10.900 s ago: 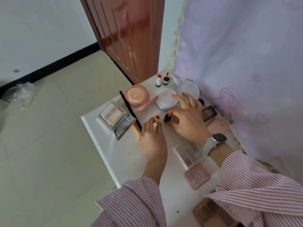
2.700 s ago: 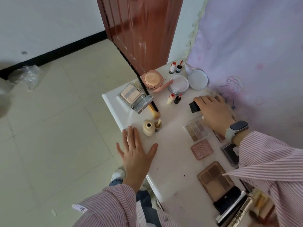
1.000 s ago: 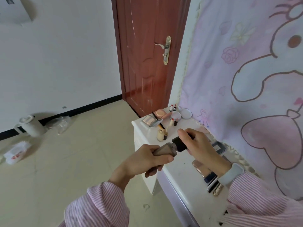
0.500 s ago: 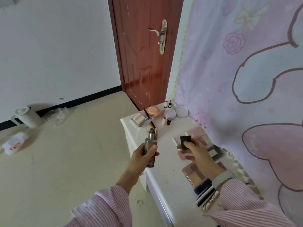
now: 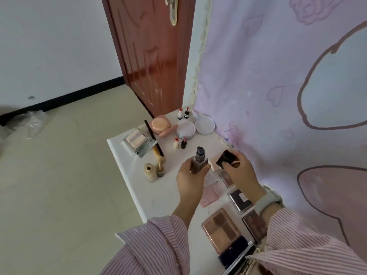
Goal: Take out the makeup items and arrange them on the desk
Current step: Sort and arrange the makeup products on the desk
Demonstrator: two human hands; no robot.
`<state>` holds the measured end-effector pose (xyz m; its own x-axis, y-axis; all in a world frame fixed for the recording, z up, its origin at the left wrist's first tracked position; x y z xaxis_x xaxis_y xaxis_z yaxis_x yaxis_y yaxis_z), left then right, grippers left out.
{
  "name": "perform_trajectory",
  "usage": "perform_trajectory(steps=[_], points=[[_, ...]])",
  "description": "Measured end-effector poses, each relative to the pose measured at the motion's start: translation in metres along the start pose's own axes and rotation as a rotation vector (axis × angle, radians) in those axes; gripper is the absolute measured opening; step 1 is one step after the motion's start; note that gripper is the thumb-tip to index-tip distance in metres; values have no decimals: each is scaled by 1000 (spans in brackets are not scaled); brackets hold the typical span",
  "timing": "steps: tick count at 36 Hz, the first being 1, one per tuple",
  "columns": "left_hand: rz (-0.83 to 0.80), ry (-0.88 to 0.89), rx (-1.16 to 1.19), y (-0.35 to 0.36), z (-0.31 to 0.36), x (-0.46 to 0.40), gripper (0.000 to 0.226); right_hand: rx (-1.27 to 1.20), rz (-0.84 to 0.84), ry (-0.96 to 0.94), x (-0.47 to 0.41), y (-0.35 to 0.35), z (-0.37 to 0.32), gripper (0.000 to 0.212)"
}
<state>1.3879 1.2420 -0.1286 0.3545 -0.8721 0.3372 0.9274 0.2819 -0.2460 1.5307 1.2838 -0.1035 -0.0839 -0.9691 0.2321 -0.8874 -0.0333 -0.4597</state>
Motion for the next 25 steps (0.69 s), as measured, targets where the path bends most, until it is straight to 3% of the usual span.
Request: perform_trajectory(steps=[12,15,17,20,22,25], points=[[30,67,-67,61,8,-96,17,128,98,-40,-109,24,31,6],[56,124,-82,66,6,-107,17,127,114,-89,-113,29,23,21],[54,141,-106,70,5,-114,20,152,108,-101,-118,34,24,31],[50,142,-165,74,1,-122,34,159,94,-41,-125,40,37,7],[44,167,-192,74,-1,-123,45,147,87,-20,-124,40,42,23],[21,193,-211,74,-1,-119,55,105,76,-54,-118,37,36,31]])
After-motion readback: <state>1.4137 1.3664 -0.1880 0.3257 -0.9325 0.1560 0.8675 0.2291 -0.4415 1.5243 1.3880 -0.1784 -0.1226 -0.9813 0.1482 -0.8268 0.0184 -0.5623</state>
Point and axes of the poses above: each hand's wrist, its own x-axis away from the middle knuckle, its own y-axis out of the palm, z = x × y, the point moved 4 cm from there along -x, towards the middle knuckle, and after that the axes turned 6 degrees about -x, right-handed, at the moved point
